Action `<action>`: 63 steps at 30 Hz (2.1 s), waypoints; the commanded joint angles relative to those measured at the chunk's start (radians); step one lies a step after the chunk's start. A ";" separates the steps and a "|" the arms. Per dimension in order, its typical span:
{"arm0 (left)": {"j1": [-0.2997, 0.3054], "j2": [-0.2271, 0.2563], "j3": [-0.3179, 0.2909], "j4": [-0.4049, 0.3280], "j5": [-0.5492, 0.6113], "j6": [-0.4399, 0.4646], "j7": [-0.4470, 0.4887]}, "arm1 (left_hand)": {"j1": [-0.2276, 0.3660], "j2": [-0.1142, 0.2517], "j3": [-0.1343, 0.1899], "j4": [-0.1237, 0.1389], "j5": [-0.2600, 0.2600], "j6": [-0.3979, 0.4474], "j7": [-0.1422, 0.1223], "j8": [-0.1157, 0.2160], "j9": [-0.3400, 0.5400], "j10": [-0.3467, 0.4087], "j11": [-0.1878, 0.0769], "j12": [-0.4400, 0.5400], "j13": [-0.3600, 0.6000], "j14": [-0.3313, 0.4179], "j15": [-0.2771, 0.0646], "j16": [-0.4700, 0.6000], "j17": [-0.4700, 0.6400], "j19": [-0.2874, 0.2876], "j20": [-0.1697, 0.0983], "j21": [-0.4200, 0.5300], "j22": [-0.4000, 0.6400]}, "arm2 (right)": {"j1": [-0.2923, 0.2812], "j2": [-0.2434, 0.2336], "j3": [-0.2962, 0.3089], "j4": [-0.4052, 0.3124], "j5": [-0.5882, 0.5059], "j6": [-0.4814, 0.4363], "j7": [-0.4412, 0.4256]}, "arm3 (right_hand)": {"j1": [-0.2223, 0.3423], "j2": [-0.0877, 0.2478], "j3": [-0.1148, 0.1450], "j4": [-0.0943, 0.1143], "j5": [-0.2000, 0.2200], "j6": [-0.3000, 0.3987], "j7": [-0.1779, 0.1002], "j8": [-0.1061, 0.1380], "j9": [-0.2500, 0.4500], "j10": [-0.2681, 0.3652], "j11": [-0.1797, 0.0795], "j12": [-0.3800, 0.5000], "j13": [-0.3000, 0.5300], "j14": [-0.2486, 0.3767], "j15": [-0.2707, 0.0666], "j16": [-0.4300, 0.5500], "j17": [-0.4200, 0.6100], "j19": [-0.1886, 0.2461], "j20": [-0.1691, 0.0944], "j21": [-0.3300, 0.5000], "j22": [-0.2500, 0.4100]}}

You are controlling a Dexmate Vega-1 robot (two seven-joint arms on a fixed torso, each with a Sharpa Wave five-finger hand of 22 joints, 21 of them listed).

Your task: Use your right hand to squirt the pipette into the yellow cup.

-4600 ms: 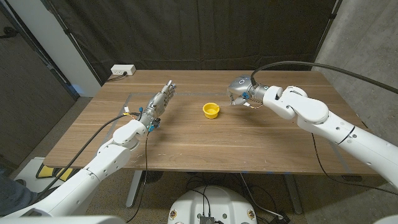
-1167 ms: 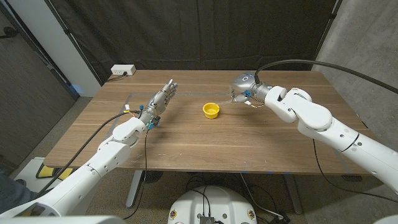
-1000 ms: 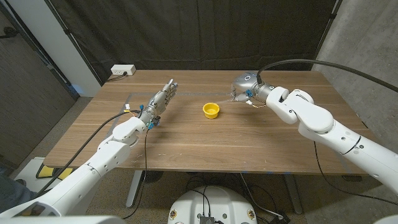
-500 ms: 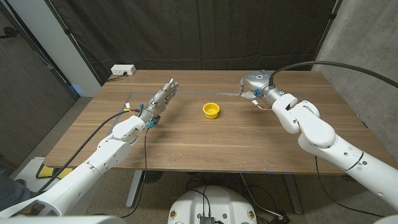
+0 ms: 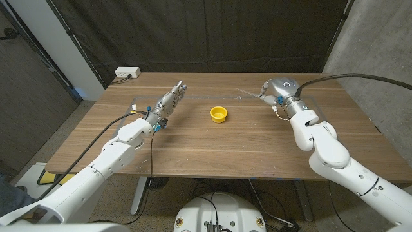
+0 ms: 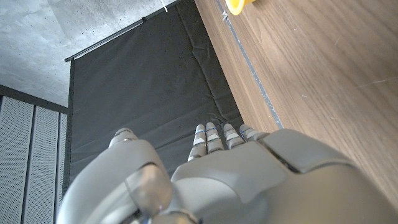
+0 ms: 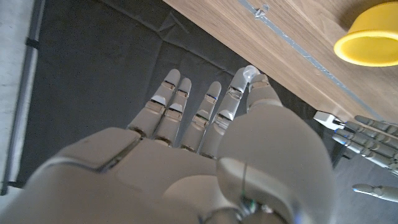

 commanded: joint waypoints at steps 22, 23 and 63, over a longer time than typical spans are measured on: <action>0.025 0.013 0.015 -0.103 0.034 0.052 0.074 | 0.004 0.007 -0.008 -0.001 -0.006 0.000 0.000 0.003 0.002 -0.001 0.003 0.006 0.004 0.002 0.001 0.005 0.003 -0.069 -0.006 0.002 0.004 | -0.171 -0.062 -0.003 0.041 0.332 -0.194 -0.327 | -0.006 0.012 -0.002 0.006 -0.008 -0.003 -0.001 -0.004 -0.001 0.013 -0.002 0.006 0.000 0.014 -0.082 0.004 0.004 0.001 -0.058 -0.002 0.001; 0.027 0.014 0.016 -0.107 0.034 0.055 0.076 | 0.004 0.007 -0.008 -0.001 -0.006 0.000 0.000 0.003 0.002 -0.001 0.004 0.006 0.004 0.002 0.001 0.005 0.003 -0.069 -0.006 0.002 0.004 | -0.169 -0.064 -0.008 0.044 0.340 -0.196 -0.330 | -0.006 0.012 -0.002 0.006 -0.008 -0.004 -0.001 -0.005 -0.001 0.012 -0.003 0.006 0.000 0.014 -0.083 0.003 0.004 0.001 -0.059 -0.002 0.001; 0.043 0.045 0.010 -0.157 0.035 0.066 0.076 | 0.006 0.010 -0.013 -0.001 -0.006 0.000 -0.003 0.003 0.002 -0.002 0.000 0.005 0.004 0.001 -0.001 0.004 0.004 -0.078 0.001 0.001 0.004 | -0.054 -0.095 -0.197 0.116 0.415 -0.286 -0.367 | -0.041 -0.002 -0.023 0.017 -0.012 -0.033 -0.001 -0.024 -0.004 -0.001 0.001 -0.001 0.001 0.009 -0.068 0.000 0.003 -0.006 -0.043 -0.006 0.000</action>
